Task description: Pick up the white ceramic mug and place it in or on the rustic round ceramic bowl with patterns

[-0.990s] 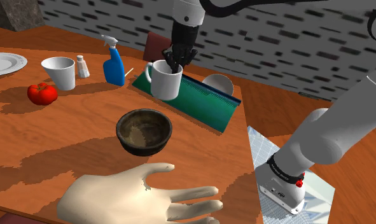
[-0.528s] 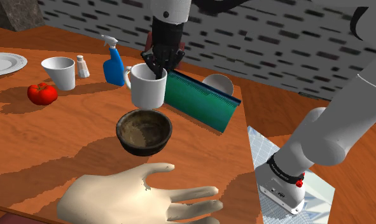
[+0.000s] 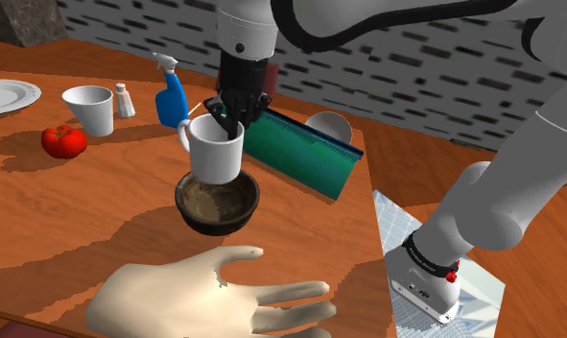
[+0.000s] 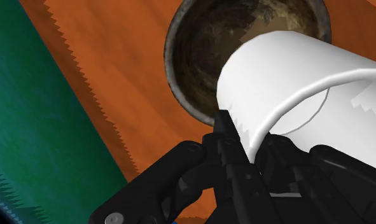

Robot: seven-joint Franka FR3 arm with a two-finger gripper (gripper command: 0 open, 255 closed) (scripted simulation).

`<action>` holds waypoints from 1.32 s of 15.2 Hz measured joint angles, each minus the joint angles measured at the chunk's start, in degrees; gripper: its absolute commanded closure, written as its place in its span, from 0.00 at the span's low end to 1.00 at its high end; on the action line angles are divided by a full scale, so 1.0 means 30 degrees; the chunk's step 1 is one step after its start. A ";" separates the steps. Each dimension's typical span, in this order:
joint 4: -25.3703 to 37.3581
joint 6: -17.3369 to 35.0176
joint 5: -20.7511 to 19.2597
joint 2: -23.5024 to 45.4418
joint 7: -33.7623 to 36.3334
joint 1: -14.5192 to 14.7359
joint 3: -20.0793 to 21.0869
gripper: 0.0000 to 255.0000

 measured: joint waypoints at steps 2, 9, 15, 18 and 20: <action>-0.0420 0.0577 -0.0101 0.0185 0.0079 0.0013 0.0016 1.00; -0.1815 0.2269 -0.0317 0.0529 0.0286 0.0048 0.0050 1.00; -0.2386 0.3009 -0.0441 0.0723 0.0376 0.0052 0.0049 1.00; -0.2393 0.3021 -0.0443 0.0725 0.0379 0.0053 0.0050 0.00; -0.2390 0.3025 -0.0444 0.0724 0.0380 0.0053 0.0050 0.00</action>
